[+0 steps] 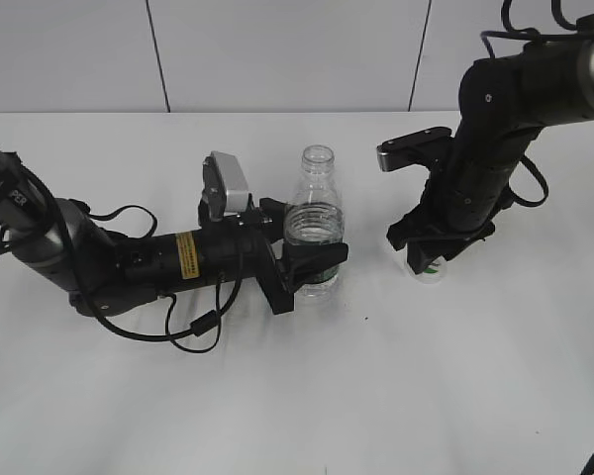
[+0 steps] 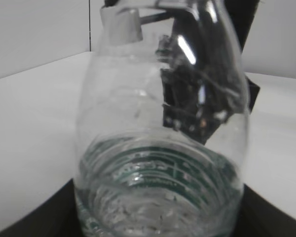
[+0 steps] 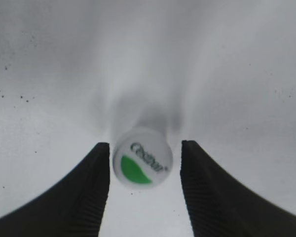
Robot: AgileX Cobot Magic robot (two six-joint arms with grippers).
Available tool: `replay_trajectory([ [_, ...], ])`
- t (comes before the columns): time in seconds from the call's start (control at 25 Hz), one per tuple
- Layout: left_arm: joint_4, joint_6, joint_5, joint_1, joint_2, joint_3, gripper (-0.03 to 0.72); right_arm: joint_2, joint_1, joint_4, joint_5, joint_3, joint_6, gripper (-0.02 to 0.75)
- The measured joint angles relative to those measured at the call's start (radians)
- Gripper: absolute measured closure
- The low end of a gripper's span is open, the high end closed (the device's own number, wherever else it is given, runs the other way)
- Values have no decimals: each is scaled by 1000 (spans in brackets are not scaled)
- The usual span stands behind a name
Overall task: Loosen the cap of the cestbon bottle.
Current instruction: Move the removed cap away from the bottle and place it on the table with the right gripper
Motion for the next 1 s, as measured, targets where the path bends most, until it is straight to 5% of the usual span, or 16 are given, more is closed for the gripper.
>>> replay_trajectory([
  [0.2, 0, 0, 0, 0, 0, 0, 279, 0, -1, -1, 0, 0, 1, 317],
  [0.4, 1, 0, 0, 0, 0, 0, 272, 0, -1, -2, 5, 0, 1, 304],
  [0.68, 27, -8, 54, -1, 9, 8, 144, 0, -1, -2, 47, 0, 1, 297],
  [1.0, 30, -60, 63, -1, -31, 15, 129, 0, -1, -2, 73, 0, 1, 297],
])
